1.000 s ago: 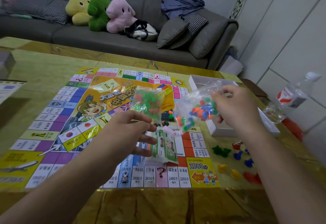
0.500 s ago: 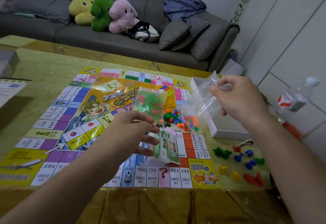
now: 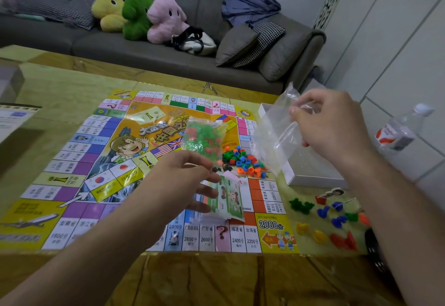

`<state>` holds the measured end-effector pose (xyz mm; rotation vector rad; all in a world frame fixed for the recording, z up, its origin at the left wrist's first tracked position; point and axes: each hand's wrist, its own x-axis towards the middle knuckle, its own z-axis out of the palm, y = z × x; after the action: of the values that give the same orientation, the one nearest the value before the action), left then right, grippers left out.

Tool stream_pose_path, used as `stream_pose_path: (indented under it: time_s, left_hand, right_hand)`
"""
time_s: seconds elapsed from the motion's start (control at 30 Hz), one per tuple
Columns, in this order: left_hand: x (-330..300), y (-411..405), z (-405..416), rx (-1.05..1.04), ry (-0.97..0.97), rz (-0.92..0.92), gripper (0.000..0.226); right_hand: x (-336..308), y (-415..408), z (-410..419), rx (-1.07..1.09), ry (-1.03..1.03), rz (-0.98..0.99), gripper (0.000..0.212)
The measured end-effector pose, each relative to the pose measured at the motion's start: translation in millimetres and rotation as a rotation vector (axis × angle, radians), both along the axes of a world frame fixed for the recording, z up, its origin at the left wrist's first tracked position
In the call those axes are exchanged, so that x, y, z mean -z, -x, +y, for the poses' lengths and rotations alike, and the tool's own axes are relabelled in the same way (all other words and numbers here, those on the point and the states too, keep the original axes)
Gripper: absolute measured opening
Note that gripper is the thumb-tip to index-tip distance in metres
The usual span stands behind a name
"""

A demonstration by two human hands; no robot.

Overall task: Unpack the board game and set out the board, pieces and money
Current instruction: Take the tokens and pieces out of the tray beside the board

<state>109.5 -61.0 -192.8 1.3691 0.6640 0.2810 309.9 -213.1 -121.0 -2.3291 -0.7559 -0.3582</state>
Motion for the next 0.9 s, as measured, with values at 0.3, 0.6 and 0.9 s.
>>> stream_pose_path:
  time_s: [0.3, 0.6, 0.9]
  left_hand:
    - [0, 0, -6, 0.001, -0.004, 0.021, 0.011]
    - [-1, -3, -21, 0.072, 0.256, -0.087, 0.042]
    - [0, -9, -65, 0.146, -0.209, -0.115, 0.014]
  right_hand:
    - [-4, -1, -5, 0.003, 0.008, 0.013, 0.007]
    - [12, 45, -33, -0.189, -0.611, 0.781, 0.01]
    - [57, 81, -135, -0.01, -0.473, 0.819, 0.006]
